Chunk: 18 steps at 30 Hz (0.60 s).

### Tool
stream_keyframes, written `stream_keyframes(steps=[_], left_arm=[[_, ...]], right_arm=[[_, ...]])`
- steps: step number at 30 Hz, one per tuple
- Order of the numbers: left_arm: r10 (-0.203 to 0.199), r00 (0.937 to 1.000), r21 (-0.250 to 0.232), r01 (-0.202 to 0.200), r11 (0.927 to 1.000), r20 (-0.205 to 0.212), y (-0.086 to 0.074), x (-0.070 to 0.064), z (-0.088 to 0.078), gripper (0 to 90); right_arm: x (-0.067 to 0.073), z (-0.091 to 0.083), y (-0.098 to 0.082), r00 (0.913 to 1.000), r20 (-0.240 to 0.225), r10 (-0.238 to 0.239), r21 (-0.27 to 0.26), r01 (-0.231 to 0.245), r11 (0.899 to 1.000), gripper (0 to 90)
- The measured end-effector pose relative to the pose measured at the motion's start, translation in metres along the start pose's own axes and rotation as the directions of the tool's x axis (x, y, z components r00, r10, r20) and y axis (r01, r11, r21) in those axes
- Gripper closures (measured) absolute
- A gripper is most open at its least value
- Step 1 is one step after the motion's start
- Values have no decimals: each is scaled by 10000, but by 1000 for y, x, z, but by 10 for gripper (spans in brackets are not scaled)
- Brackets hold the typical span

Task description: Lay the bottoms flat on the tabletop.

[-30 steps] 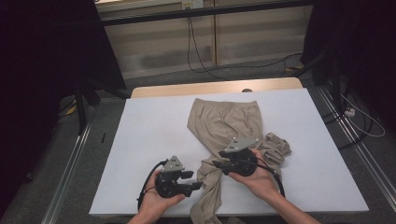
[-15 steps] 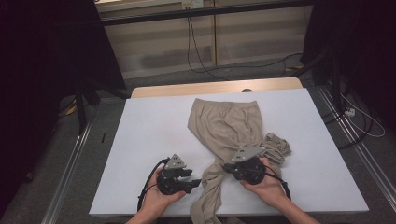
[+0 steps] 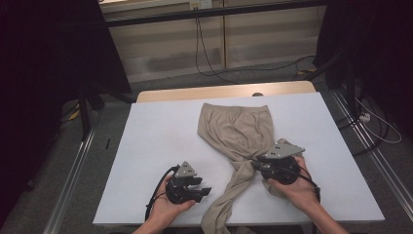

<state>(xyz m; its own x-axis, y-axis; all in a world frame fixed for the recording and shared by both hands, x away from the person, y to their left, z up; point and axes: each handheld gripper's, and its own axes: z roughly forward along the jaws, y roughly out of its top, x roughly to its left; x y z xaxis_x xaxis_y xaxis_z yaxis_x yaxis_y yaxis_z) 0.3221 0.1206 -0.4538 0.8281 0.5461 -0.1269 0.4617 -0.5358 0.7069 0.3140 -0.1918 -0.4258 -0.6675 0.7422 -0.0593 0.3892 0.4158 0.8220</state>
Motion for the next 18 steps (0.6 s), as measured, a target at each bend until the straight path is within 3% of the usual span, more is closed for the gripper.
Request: stream_keyframes(steps=[6, 8, 12, 14, 18], left_arm=[[73, 10000, 7, -73, 10000, -64, 0, -3, 2, 495], [58, 10000, -18, -58, 10000, -66, 0, -3, 3, 495], [-174, 9998, -160, 174, 9997, -31, 2, -4, 3, 496], [-211, 9998, -240, 209, 9995, -60, 5, -5, 6, 498], [36, 10000, -303, -38, 9995, -80, 19, -9, 19, 506]], right_arm=[[28, 18, 12, 9951, -837, -533, -43, 531, 9986, 590], [37, 30, 11, 9910, -1165, -656, 451, 713, 9964, 527], [42, 33, 1, 9906, -1104, -804, 1080, 924, 9899, 527], [42, 27, -5, 9910, -1101, -755, 1187, 885, 9890, 608], [35, 15, -15, 9944, -1017, -299, 1369, 437, 9896, 632]])
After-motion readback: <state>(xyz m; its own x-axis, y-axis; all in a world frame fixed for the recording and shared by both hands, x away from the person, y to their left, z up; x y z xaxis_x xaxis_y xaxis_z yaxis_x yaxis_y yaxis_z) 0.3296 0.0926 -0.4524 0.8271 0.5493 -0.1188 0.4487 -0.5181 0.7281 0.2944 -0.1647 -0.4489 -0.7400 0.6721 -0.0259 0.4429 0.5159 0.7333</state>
